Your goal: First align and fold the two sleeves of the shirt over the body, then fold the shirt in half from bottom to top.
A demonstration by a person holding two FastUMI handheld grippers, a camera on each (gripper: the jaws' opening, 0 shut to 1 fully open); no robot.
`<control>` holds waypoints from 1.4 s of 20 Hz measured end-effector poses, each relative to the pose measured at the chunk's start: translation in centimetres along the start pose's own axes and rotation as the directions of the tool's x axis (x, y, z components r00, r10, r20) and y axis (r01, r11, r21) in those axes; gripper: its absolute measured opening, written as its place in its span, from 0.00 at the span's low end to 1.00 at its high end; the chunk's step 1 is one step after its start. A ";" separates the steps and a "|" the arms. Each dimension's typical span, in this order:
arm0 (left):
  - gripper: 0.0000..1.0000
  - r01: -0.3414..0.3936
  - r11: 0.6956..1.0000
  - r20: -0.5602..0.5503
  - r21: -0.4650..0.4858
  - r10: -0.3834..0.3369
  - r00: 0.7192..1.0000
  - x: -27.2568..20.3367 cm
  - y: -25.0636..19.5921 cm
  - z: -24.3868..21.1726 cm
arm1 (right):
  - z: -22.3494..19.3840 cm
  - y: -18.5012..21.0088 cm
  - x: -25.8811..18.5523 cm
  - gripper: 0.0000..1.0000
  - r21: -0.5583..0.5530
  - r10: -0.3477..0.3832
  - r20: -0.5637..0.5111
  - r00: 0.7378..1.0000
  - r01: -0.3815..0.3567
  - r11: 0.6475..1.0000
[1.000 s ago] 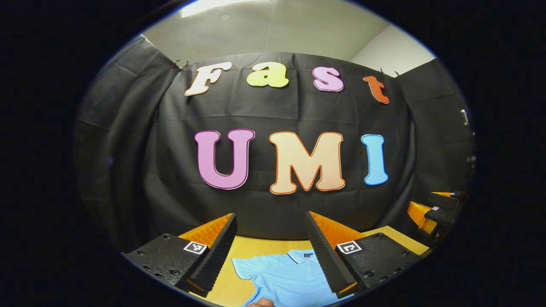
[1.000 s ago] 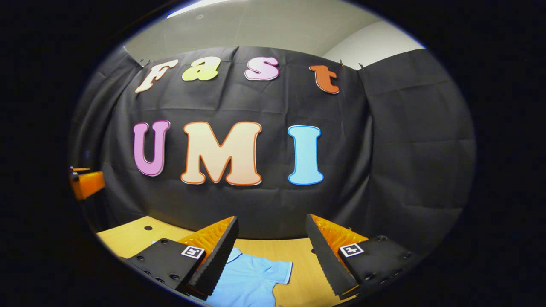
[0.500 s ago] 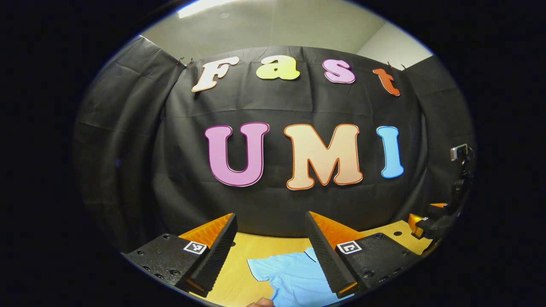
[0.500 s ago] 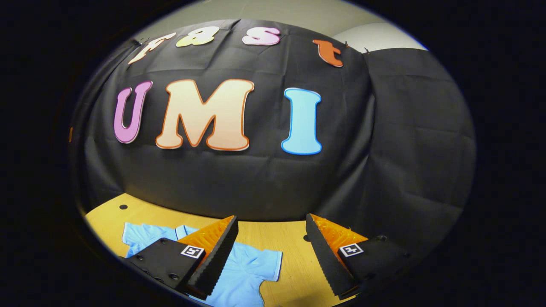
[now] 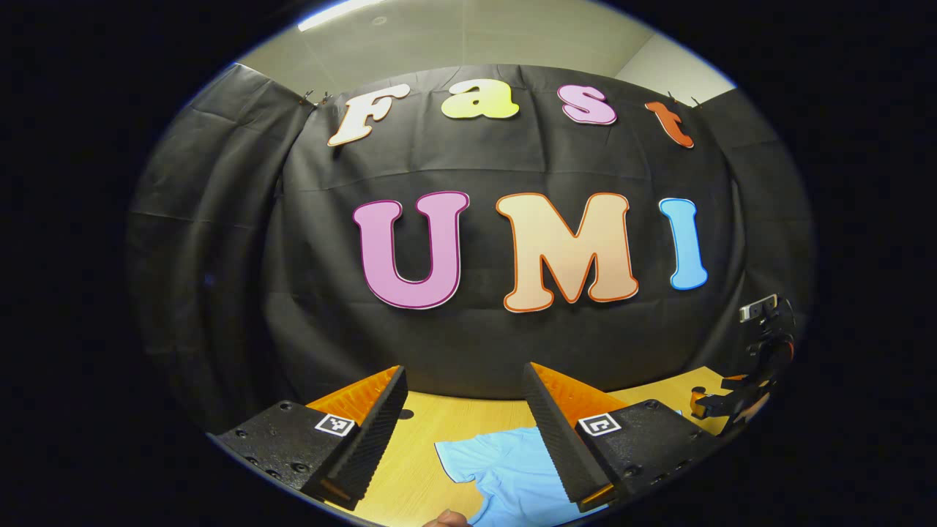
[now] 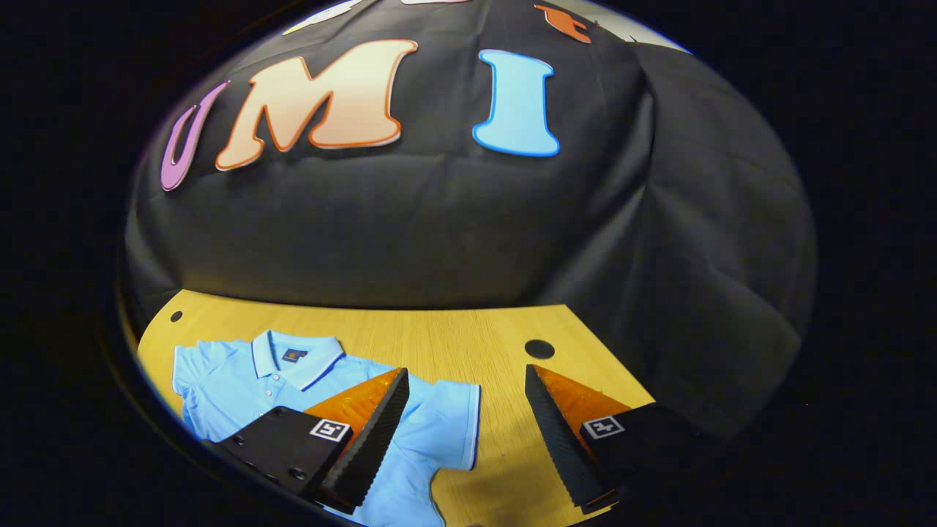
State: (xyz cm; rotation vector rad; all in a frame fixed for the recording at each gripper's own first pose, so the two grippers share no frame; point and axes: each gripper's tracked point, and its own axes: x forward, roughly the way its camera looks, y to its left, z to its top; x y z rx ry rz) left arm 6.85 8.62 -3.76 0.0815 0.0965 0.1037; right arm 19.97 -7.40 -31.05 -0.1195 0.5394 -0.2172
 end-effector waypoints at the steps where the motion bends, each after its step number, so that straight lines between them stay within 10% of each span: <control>1: 0.94 0.001 1.000 -0.004 0.003 -0.001 1.000 0.2 -0.1 -0.2 | -0.7 -0.2 0.9 0.99 -0.005 -0.006 -0.011 1.000 0.006 1.000; 22: 0.94 0.021 1.000 -0.087 -0.006 -0.021 0.996 2.4 -1.0 -3.0 | -11.3 1.2 7.6 0.97 0.118 0.044 -0.305 0.951 -0.008 0.993; 28: 0.95 0.016 1.000 -0.110 -0.022 -0.018 0.994 2.8 -0.8 -3.9 | -11.0 2.4 7.9 0.28 0.159 0.087 -0.302 0.949 -0.040 0.986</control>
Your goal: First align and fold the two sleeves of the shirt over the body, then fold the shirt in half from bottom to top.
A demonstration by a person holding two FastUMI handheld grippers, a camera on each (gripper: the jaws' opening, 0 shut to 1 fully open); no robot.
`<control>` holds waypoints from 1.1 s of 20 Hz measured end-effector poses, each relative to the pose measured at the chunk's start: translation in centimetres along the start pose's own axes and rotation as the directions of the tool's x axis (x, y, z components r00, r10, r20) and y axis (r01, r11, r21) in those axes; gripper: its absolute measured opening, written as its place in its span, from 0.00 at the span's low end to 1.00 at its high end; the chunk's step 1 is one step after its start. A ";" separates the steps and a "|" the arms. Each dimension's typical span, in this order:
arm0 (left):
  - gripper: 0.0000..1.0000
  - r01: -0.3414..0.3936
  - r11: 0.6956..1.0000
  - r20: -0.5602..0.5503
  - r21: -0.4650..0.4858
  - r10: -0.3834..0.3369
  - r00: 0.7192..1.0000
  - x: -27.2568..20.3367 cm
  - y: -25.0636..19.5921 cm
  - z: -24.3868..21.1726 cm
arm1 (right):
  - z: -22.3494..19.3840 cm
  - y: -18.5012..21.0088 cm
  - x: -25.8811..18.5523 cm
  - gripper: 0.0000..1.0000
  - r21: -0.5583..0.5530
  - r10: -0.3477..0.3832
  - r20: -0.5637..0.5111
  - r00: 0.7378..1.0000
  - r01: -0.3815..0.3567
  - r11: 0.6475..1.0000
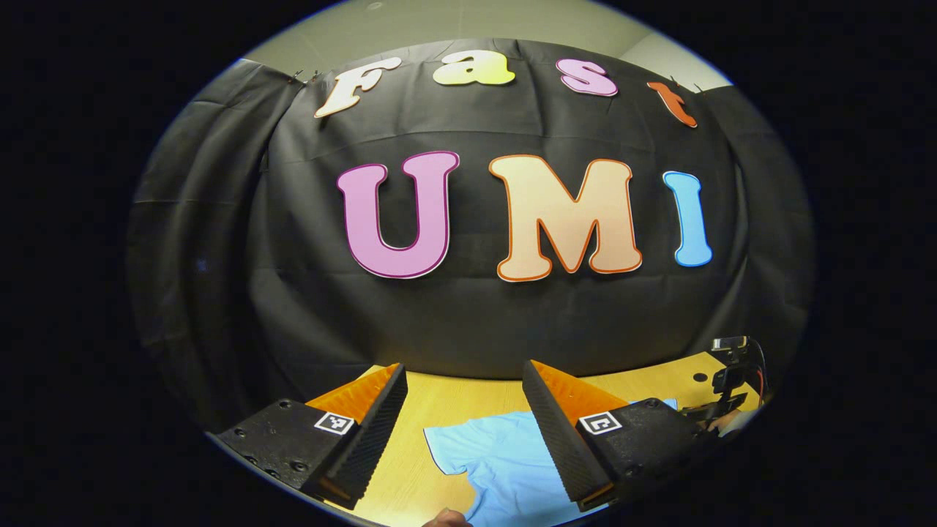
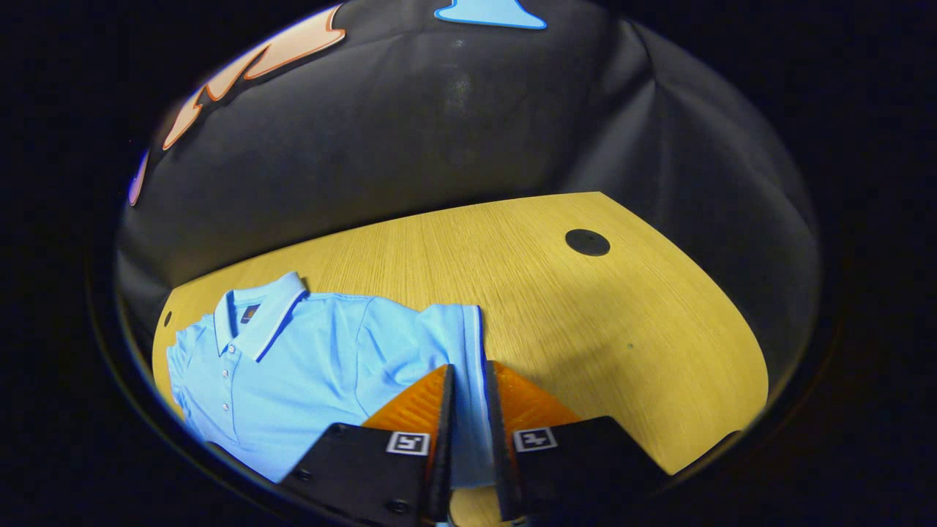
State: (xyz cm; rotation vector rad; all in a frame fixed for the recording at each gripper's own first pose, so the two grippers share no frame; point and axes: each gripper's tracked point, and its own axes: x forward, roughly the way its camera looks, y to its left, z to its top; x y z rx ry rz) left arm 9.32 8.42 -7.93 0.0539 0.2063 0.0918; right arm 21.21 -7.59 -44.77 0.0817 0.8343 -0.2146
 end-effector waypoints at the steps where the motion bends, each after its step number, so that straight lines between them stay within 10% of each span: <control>1: 0.95 0.000 1.000 -0.002 -0.005 0.000 1.000 0.0 0.0 -0.1 | -0.2 0.2 -0.1 0.22 0.015 0.016 -0.008 1.000 -0.016 1.000; 3: 0.95 -0.003 1.000 -0.010 -0.013 0.002 1.000 0.0 0.2 -0.3 | -0.1 0.6 -0.1 0.03 0.030 0.040 -0.011 0.999 -0.040 0.999; 6: 0.95 -0.007 1.000 -0.016 -0.019 0.006 1.000 -0.3 0.7 -0.6 | -0.1 1.5 -0.6 0.01 0.101 0.101 -0.043 0.994 -0.096 0.990; 22: 0.96 -0.005 0.998 -0.085 -0.064 0.000 0.996 0.5 2.2 -3.3 | -2.4 18.2 -6.7 0.09 0.241 0.482 -0.044 0.875 -0.459 0.855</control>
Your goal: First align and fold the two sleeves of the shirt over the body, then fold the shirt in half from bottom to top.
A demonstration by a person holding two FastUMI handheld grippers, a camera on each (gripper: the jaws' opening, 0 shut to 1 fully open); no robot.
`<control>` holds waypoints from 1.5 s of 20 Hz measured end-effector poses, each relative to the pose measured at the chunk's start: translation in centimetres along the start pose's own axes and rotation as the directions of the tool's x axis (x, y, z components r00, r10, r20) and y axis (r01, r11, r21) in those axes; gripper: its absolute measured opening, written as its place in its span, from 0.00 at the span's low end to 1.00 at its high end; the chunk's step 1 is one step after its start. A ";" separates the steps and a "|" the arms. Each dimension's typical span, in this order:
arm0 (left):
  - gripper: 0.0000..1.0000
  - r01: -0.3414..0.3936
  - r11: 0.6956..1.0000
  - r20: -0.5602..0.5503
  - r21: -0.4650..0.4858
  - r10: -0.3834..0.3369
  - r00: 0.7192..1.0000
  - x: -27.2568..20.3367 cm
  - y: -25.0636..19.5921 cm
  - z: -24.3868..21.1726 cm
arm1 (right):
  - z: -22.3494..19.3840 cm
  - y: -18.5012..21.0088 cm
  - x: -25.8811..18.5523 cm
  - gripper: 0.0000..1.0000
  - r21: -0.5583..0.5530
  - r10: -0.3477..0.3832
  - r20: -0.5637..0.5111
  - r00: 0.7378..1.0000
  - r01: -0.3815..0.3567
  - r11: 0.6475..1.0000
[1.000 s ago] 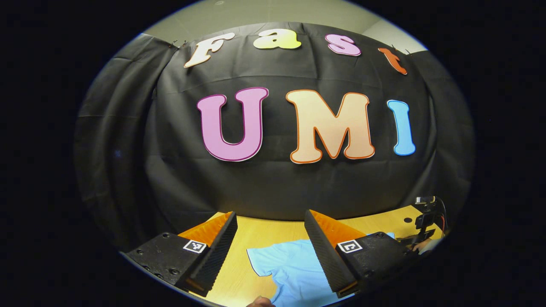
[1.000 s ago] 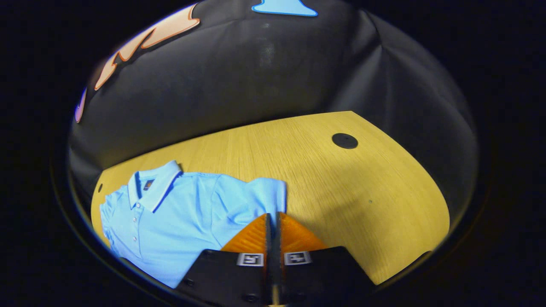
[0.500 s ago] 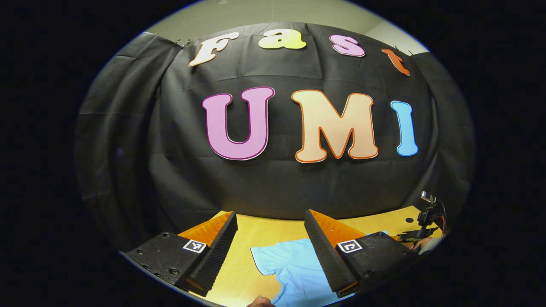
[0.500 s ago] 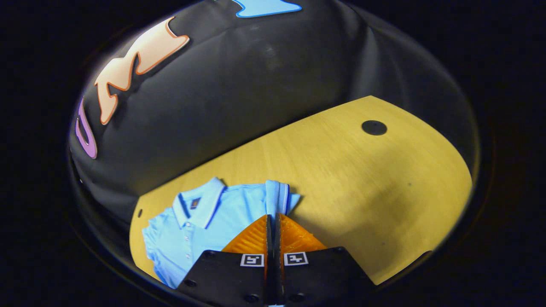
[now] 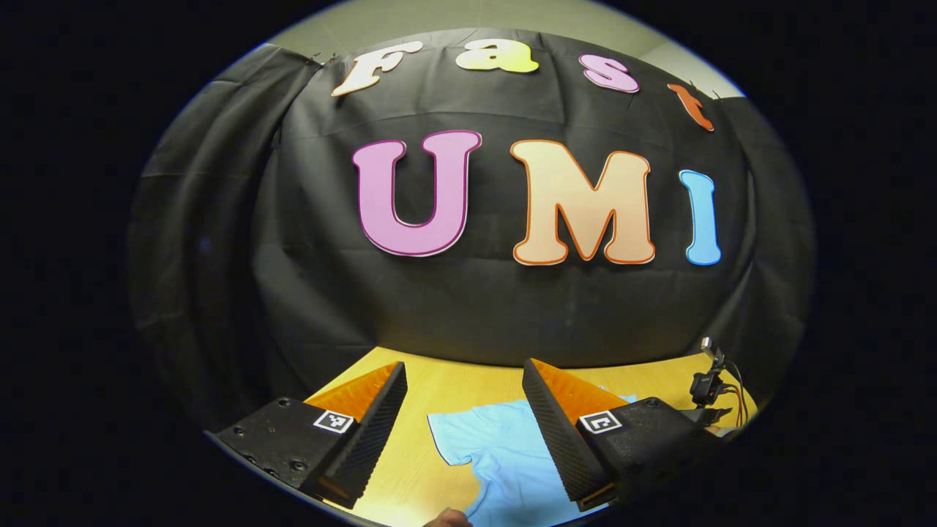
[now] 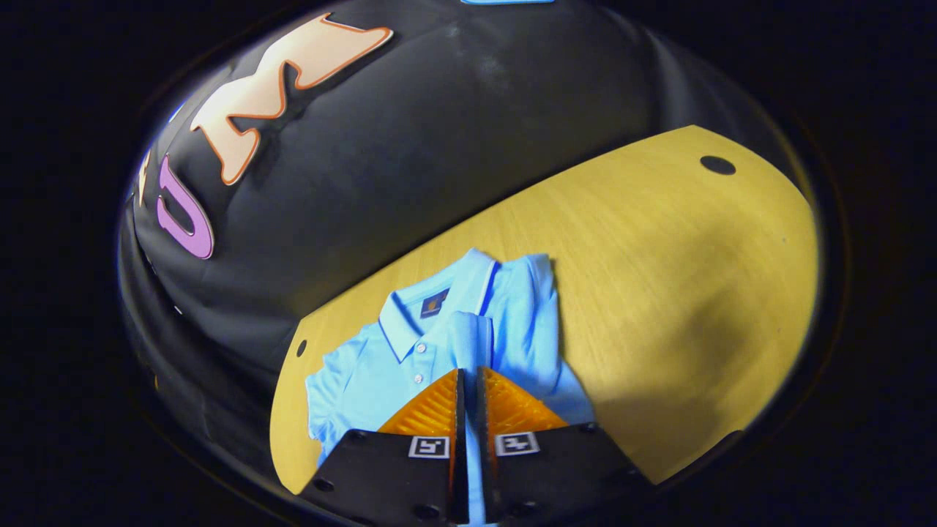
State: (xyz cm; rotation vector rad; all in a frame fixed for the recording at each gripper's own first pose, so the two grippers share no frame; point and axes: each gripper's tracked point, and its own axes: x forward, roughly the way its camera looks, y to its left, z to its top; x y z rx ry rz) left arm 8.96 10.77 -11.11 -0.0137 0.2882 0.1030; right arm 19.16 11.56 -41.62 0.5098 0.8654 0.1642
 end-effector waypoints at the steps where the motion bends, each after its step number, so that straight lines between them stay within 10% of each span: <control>1: 0.95 -0.001 1.000 -0.015 -0.007 0.001 1.000 0.3 0.2 -0.5 | -0.1 0.8 -0.3 0.27 -0.026 0.017 0.022 1.000 -0.017 1.000; 4: 0.95 0.002 0.998 -0.042 -0.059 -0.005 0.999 1.4 0.5 -2.0 | 1.5 0.9 -2.4 0.91 -0.089 0.011 0.065 0.998 -0.005 0.996; 6: 0.95 0.002 0.997 -0.067 -0.074 -0.007 0.998 2.9 0.8 -3.4 | 2.9 1.4 -4.3 0.96 -0.122 0.018 0.096 0.995 -0.007 0.992; 20: 0.95 -0.035 0.997 -0.336 -0.067 0.010 0.942 16.8 2.5 -19.5 | 5.0 -4.0 -14.8 0.98 -0.320 -0.090 0.205 0.975 0.154 0.935; 30: 0.95 -0.090 0.993 -0.461 -0.079 0.043 0.886 18.4 3.7 -25.3 | 3.8 -6.9 -17.1 0.98 -0.322 -0.159 0.181 0.971 0.211 0.923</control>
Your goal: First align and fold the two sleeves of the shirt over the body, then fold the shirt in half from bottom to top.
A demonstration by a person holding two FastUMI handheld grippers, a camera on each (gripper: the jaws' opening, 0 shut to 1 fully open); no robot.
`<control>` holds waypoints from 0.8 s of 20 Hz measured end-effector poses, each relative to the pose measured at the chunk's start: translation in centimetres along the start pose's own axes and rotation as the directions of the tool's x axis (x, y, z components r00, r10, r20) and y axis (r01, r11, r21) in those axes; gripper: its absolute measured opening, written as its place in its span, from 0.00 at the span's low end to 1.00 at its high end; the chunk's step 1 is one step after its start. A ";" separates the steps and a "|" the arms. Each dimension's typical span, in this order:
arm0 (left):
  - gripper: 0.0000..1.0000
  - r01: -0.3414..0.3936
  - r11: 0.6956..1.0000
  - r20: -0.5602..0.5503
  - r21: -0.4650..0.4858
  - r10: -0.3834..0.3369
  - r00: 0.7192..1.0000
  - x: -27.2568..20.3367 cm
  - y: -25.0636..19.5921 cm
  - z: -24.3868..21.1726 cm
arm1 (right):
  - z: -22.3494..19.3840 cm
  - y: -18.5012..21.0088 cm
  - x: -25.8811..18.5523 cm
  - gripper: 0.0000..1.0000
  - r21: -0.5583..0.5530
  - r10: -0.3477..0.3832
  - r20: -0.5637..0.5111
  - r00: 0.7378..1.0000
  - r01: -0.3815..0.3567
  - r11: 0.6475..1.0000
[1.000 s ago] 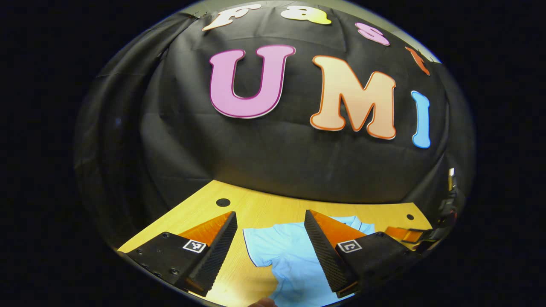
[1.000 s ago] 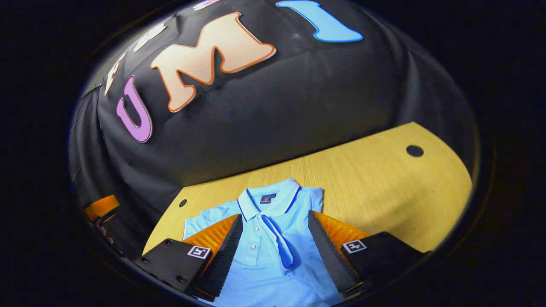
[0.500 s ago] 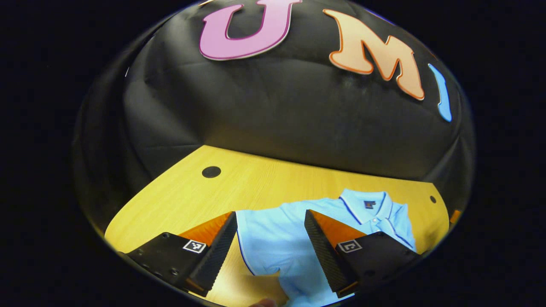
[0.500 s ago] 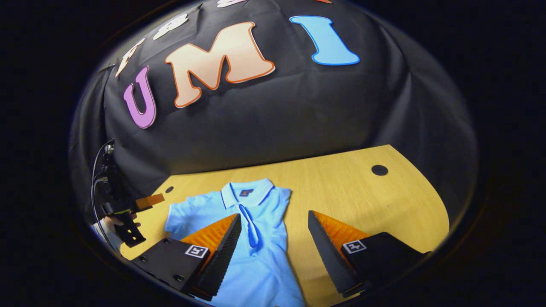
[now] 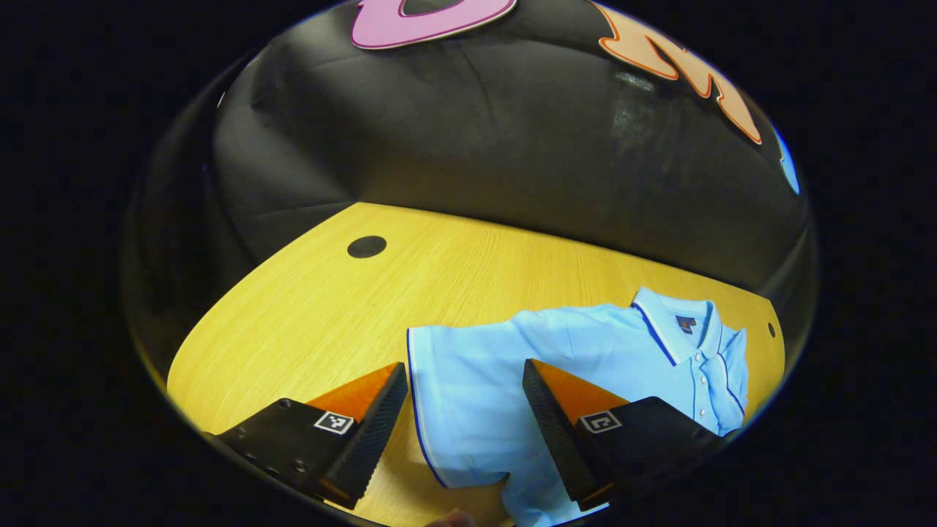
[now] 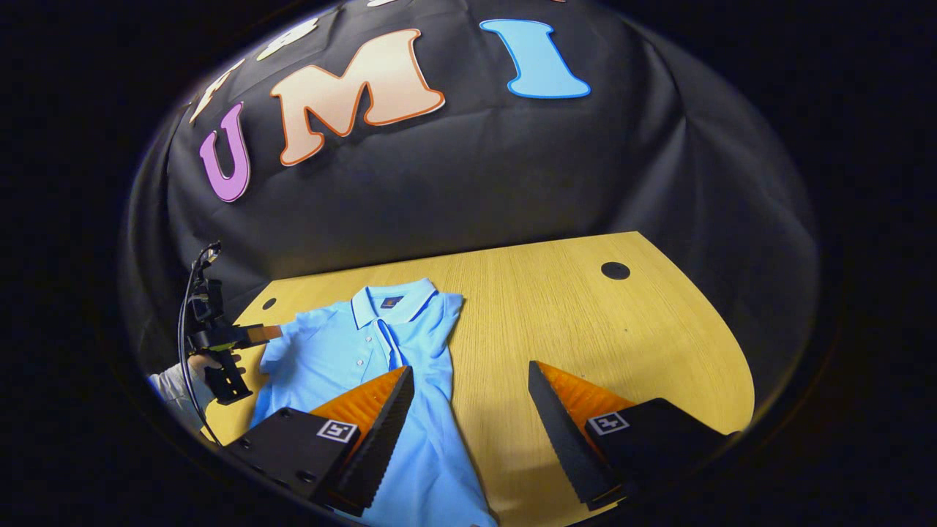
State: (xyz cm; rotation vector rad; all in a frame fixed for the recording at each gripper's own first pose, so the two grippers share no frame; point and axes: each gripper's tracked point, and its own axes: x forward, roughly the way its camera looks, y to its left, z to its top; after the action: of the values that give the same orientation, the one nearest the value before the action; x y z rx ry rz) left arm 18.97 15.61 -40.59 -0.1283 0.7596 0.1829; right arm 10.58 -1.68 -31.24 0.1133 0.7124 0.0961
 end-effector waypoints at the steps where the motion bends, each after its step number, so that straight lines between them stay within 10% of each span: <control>1: 0.95 0.012 1.000 -0.024 -0.009 -0.012 1.000 0.1 -0.3 -0.6 | -0.1 0.2 -0.1 0.98 0.001 0.005 0.001 1.000 -0.005 1.000; 10: 0.86 -0.015 0.999 -0.060 0.048 0.018 0.998 0.3 -1.0 -1.7 | -0.1 0.8 -0.5 0.98 0.008 0.034 -0.004 0.999 -0.034 0.999; 16: 0.08 0.034 0.999 -0.017 0.020 -0.034 0.999 0.9 -3.3 -1.5 | -0.3 0.6 -0.7 0.98 -0.001 0.037 -0.004 0.999 -0.037 0.999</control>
State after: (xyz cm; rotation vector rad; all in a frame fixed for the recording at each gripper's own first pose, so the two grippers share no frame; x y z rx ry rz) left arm 19.31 12.22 -42.14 -0.1240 0.7747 0.1418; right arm 9.83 -1.18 -30.93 0.1251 0.7139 0.1323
